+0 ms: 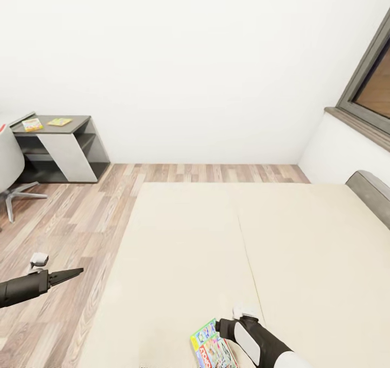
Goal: Put all the toys in the child's room - the three board games (two on the bed and one on the table), the two jigsaw puzzles on the table, and the tennis ball on the table - inside the toy box on the table in the child's room.
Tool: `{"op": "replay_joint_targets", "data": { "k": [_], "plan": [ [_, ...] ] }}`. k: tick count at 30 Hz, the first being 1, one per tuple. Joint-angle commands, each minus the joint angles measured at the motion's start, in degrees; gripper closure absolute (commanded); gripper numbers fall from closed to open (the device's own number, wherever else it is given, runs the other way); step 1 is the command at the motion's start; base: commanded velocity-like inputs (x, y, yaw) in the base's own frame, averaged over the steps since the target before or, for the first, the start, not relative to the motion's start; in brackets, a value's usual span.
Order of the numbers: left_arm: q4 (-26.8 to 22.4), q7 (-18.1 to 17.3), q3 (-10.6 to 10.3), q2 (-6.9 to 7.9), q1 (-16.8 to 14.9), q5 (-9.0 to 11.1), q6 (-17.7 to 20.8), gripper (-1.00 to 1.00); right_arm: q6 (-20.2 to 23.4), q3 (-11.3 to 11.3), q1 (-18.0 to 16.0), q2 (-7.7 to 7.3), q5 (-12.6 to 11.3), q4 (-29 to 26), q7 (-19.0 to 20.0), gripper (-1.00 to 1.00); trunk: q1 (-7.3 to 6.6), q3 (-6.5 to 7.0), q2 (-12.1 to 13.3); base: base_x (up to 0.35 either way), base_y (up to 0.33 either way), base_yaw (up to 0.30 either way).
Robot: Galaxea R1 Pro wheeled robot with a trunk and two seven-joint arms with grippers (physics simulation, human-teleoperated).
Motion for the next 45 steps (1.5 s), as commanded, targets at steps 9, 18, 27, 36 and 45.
{"op": "replay_joint_targets", "data": {
  "k": [9, 18, 27, 36, 45],
  "plan": [
    [-0.05, -0.45, -0.03, -0.12, -0.06, -0.47, 0.59, -1.00, -0.62, 0.48, -0.04, -0.10, -0.55, 0.27, 1.10, -1.00, 0.03, -0.95, -0.11, 0.000, 0.000, 0.000],
    [-0.05, -0.45, -0.04, -0.18, -0.06, -0.52, 0.59, -1.00, -0.99, 0.48, -0.04, -0.11, -0.35, 0.38, 1.25, -1.00, 0.03, -1.80, -0.11, 0.000, 0.000, 0.000],
    [-0.05, -0.45, -0.04, -0.18, -0.07, -0.52, 0.59, -1.00, -1.18, 0.48, -0.04, -0.09, -0.29, 0.39, 1.26, -1.00, 0.03, -2.65, -0.11, 0.000, 0.000, 0.000],
    [-0.05, -0.45, -0.04, -0.33, -0.03, -0.52, 0.59, -1.00, -1.24, 0.48, -0.04, -0.13, -0.29, 0.39, 1.26, -1.00, 0.03, -3.50, -0.11, 0.000, 0.000, 0.000],
    [-0.05, -0.45, -0.04, -0.35, -0.01, -0.52, 0.59, -1.00, -3.51, 0.40, 0.02, -1.07, -0.35, 0.46, 1.32, -1.00, 0.03, -4.35, -0.11, 0.000, 0.000, 0.000]
  ]
}}
